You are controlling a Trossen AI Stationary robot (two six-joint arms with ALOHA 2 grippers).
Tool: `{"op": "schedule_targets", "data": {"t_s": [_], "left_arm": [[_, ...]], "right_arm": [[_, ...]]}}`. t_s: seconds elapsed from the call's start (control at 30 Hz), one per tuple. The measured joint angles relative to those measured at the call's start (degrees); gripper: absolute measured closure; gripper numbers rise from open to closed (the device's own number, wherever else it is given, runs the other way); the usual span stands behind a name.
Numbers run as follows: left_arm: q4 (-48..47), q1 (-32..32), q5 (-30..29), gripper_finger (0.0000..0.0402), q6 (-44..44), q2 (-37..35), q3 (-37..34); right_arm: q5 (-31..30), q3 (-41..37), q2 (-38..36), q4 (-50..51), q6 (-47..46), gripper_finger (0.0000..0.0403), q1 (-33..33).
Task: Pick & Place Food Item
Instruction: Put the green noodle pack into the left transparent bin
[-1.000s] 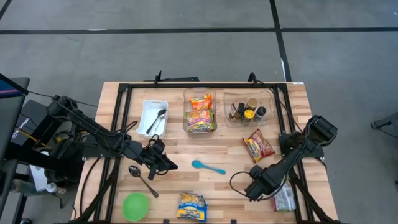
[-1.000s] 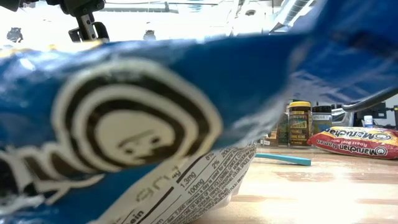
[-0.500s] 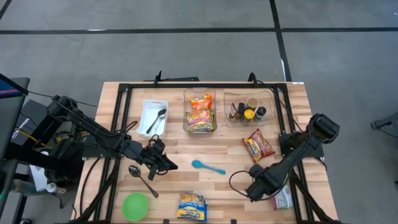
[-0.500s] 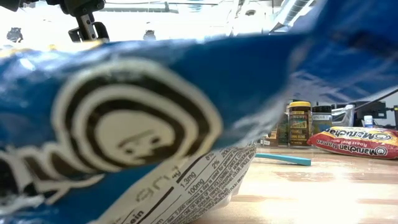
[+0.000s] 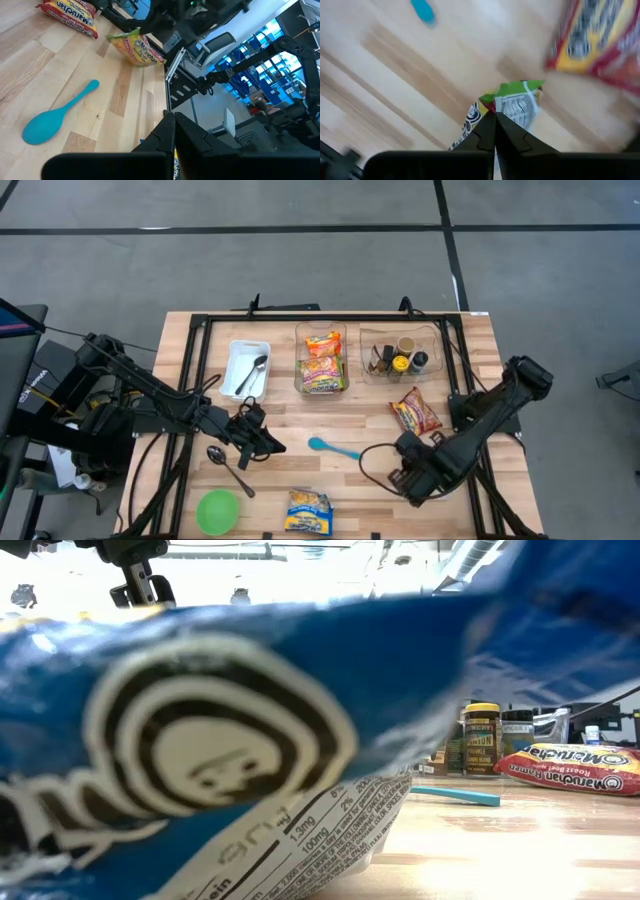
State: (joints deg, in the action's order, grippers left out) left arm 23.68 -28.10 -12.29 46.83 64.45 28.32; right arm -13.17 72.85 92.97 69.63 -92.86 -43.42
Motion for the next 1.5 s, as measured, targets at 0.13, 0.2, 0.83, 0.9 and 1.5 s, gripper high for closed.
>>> {"op": "schedule_targets", "data": {"t_s": [0.13, 0.2, 0.83, 0.9, 1.5], "left_arm": [[0.0, 0.0, -0.1, 0.0402, 0.0, 0.0, 0.0], [0.0, 0.0, -0.2, 0.0402, 0.0, 0.0, 0.0], [0.0, 0.0, -0.2, 0.0402, 0.0, 0.0, 0.0], [0.0, 0.0, -0.2, 0.0402, 0.0, 0.0, 0.0], [0.0, 0.0, 0.1, 0.0402, 0.0, 0.0, 0.0]], "right_arm": [[-8.1, 3.1, -0.1, -0.1, 0.0, 0.0403, 0.0], [-11.9, 4.4, -0.1, -0.5, -0.1, 0.0403, 0.0], [-39.2, 7.2, 0.0, -10.9, 1.8, 0.0403, 0.3], [-40.1, 7.2, 0.0, -11.7, 1.8, 0.0403, 0.8], [-40.9, 7.2, 0.0, -23.1, 17.4, 0.0403, 13.0]]}}
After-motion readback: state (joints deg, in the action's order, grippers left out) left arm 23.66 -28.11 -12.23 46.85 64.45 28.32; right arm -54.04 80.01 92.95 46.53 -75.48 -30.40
